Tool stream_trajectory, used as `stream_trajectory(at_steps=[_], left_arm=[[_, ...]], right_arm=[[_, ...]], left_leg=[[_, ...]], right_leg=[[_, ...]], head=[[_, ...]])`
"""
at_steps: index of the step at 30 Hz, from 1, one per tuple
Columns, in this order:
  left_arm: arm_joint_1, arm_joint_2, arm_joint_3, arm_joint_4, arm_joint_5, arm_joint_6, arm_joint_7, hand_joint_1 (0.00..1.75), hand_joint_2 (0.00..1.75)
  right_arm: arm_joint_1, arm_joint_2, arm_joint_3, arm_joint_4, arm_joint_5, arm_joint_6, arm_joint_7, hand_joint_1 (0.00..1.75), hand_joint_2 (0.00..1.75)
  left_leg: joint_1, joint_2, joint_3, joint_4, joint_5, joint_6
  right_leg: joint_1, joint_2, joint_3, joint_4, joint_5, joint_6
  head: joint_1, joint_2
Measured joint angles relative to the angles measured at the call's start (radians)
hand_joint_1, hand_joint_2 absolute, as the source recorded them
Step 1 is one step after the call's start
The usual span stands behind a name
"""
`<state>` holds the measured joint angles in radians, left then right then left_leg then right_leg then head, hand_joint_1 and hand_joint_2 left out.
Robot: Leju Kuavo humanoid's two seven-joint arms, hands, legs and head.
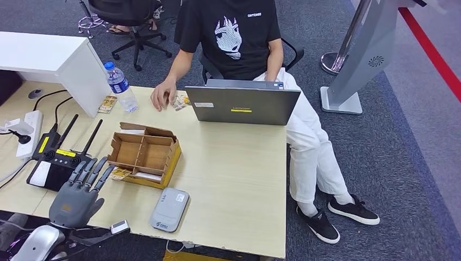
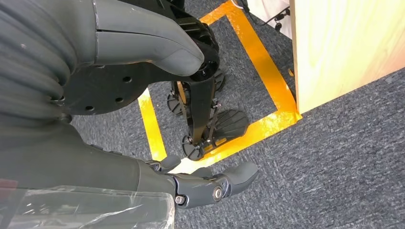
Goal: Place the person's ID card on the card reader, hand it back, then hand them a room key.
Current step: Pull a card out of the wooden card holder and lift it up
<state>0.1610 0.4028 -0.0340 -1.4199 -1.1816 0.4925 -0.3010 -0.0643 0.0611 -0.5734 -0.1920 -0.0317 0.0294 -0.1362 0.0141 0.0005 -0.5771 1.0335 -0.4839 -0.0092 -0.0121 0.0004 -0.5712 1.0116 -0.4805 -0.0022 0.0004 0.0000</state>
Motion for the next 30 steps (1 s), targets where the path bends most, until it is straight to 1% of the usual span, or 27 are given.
stream_trajectory(at_steps=[7, 13, 17, 18, 22, 29, 30], left_arm=[[-0.12, -0.048, 0.006, 0.193, 0.007, 0.065, -0.046, 0.0, 1.75], [-0.174, -0.072, 0.006, 0.277, 0.0, 0.089, -0.048, 0.0, 1.75], [-0.209, -0.09, 0.006, 0.34, -0.003, 0.136, -0.065, 0.0, 1.75], [-0.216, -0.095, 0.006, 0.353, -0.002, 0.147, -0.071, 0.0, 1.75], [-0.228, -0.114, 0.006, 0.38, 0.004, 0.163, -0.084, 0.09, 1.75], [-0.229, -0.135, 0.006, 0.387, 0.015, 0.163, -0.088, 0.09, 1.75], [-0.229, -0.136, 0.006, 0.387, 0.015, 0.163, -0.088, 0.38, 1.75]], right_arm=[[-0.002, 0.001, 0.0, 0.0, 0.016, 0.0, 0.004, 0.0, 1.75], [-0.004, 0.003, 0.0, 0.0, 0.03, -0.001, 0.009, 0.0, 1.75], [-0.006, 0.004, 0.0, 0.0, 0.035, -0.003, 0.012, 0.0, 1.75], [-0.007, 0.004, 0.0, 0.0, 0.038, -0.005, 0.013, 0.0, 1.75], [-0.01, 0.005, 0.0, 0.0, 0.049, -0.008, 0.015, 0.0, 1.75], [-0.011, 0.005, 0.0, 0.0, 0.05, -0.009, 0.017, 0.0, 1.75], [-0.011, 0.005, 0.0, 0.0, 0.05, -0.009, 0.017, 0.0, 1.75]], left_leg=[[0.0, 0.0, 0.0, 0.0, 0.001, 0.0], [0.0, 0.0, 0.0, 0.0, 0.001, 0.0], [0.0, 0.0, 0.0, 0.0, 0.001, 0.0], [0.0, 0.0, 0.0, 0.0, 0.001, 0.0], [0.0, 0.0, 0.0, 0.0, 0.001, 0.0], [0.0, 0.0, 0.0, 0.0, 0.001, 0.0], [0.0, 0.0, 0.0, 0.0, 0.001, 0.0]], right_leg=[[0.0, 0.0, 0.0, 0.0, 0.001, -0.001], [0.0, 0.0, 0.0, 0.0, 0.001, -0.001], [0.0, 0.0, 0.0, 0.0, 0.001, -0.001], [0.0, 0.0, 0.0, 0.0, 0.001, -0.001], [0.0, 0.001, -0.001, 0.0, 0.001, -0.001], [0.0, 0.001, -0.001, 0.0, 0.001, -0.001], [0.0, 0.001, -0.001, 0.0, 0.001, -0.001]], head=[[0.0, 0.0], [0.0, 0.0], [0.0, 0.0], [0.0, 0.0], [0.0, 0.0], [0.0, 0.0], [0.0, 0.0]])
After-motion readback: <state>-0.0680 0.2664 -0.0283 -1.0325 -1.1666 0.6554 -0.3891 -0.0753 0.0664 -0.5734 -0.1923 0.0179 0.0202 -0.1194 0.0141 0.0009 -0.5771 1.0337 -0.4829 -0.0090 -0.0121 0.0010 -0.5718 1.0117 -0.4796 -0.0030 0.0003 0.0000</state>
